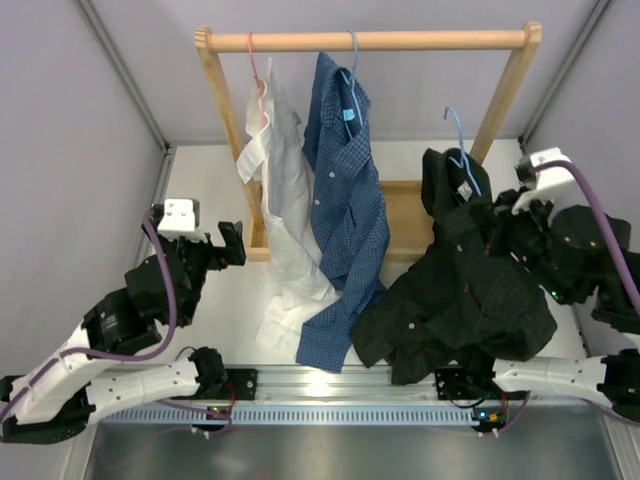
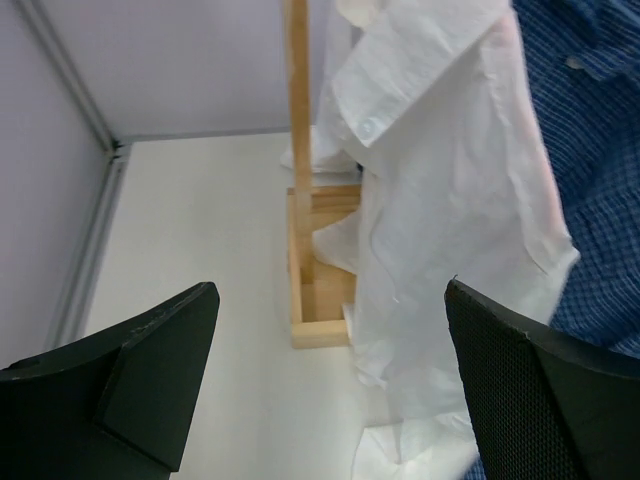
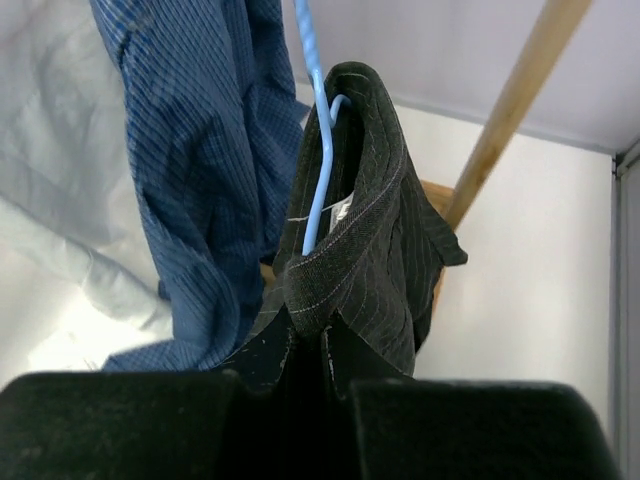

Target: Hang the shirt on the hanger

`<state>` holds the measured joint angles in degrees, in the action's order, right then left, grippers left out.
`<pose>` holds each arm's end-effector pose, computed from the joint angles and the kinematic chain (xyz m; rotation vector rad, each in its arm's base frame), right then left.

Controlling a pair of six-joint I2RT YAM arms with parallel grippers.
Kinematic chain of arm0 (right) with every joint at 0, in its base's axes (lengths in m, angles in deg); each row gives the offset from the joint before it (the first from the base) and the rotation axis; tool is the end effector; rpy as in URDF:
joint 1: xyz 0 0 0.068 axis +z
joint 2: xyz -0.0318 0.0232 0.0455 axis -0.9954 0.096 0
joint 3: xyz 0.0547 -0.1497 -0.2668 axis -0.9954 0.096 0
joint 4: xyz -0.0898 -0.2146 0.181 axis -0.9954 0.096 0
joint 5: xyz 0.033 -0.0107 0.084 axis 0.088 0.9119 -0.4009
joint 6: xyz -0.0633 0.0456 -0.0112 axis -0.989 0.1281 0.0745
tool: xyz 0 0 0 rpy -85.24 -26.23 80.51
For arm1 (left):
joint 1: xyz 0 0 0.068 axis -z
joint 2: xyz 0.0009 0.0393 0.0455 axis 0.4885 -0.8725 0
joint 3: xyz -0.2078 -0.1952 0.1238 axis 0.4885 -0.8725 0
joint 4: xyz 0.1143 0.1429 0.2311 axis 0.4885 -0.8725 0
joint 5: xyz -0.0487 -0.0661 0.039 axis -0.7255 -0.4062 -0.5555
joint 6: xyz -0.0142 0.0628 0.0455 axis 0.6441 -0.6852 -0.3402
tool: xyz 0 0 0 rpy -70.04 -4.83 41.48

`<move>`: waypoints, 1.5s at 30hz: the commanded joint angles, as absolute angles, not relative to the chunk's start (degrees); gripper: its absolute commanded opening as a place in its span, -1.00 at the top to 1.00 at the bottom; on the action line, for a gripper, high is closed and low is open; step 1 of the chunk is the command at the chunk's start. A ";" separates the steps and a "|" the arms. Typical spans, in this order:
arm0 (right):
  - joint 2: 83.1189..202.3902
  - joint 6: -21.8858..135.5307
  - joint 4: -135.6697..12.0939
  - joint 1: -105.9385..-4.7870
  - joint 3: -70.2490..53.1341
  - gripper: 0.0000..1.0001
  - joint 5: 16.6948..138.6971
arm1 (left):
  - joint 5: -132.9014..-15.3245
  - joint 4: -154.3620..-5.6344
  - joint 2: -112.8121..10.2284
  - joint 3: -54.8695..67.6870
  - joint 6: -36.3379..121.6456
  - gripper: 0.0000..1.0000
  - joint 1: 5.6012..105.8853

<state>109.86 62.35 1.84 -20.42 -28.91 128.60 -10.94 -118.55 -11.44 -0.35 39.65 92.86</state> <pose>0.0766 0.0516 0.5525 -0.2901 1.7616 0.2583 0.0934 -0.0638 0.4684 0.0765 1.6373 -0.1563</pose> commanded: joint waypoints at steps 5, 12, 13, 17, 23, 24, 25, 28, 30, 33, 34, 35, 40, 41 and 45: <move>119.50 58.44 -20.27 -25.48 -36.28 1.00 130.00 | -0.64 -106.89 -10.26 -2.12 38.28 -0.96 82.09; 120.13 64.68 -32.58 -40.19 -33.21 1.00 114.43 | -12.31 -109.78 -15.76 -2.22 42.23 -0.96 64.16; 120.03 64.86 -33.11 -40.28 -33.12 1.00 115.12 | -14.76 -110.66 -17.35 -2.04 43.11 -0.96 61.18; 120.38 63.81 -33.82 -41.77 -34.61 1.00 117.50 | -35.93 -110.06 -19.83 -4.58 49.86 -0.96 36.62; 122.93 68.97 -33.82 -48.88 -36.99 1.00 112.68 | -42.91 -108.29 -18.78 -8.19 52.96 -0.95 24.67; 123.28 69.86 -33.91 -49.59 -36.99 1.00 111.45 | -42.83 -108.29 -18.78 -8.11 52.96 -0.95 24.67; 123.63 70.57 -34.08 -50.47 -36.38 1.00 110.22 | -42.74 -108.29 -18.43 -8.19 52.78 -0.95 24.76; 123.99 71.72 -36.88 -51.44 -33.05 1.00 108.55 | -43.35 -108.29 -17.72 -8.72 52.52 -0.95 24.76; 123.29 71.98 -38.99 -52.14 -31.02 1.00 107.40 | -43.96 -108.21 -17.55 -9.07 52.43 -0.95 24.76; 122.76 72.07 -42.34 -54.08 -28.90 1.00 105.29 | -44.58 -108.03 -17.72 -9.16 52.43 -0.95 24.85; 122.84 72.16 -42.61 -55.30 -28.55 1.00 104.33 | -44.76 -108.03 -17.63 -9.16 52.26 -0.95 24.85; 123.11 72.50 -43.13 -55.83 -28.37 1.00 103.54 | -44.84 -108.12 -17.55 -9.25 52.17 -0.96 24.85; 122.06 73.83 -47.17 -57.33 -21.62 1.00 100.63 | -45.72 -108.12 -16.75 -10.30 52.08 -0.96 24.76; 121.79 73.91 -47.87 -57.33 -20.65 1.00 100.54 | -45.99 -108.12 -16.84 -10.30 51.99 -0.96 24.85; 122.23 74.09 -49.46 -57.77 -18.10 1.00 99.23 | -47.48 -108.12 -16.84 -10.30 51.82 -0.96 24.85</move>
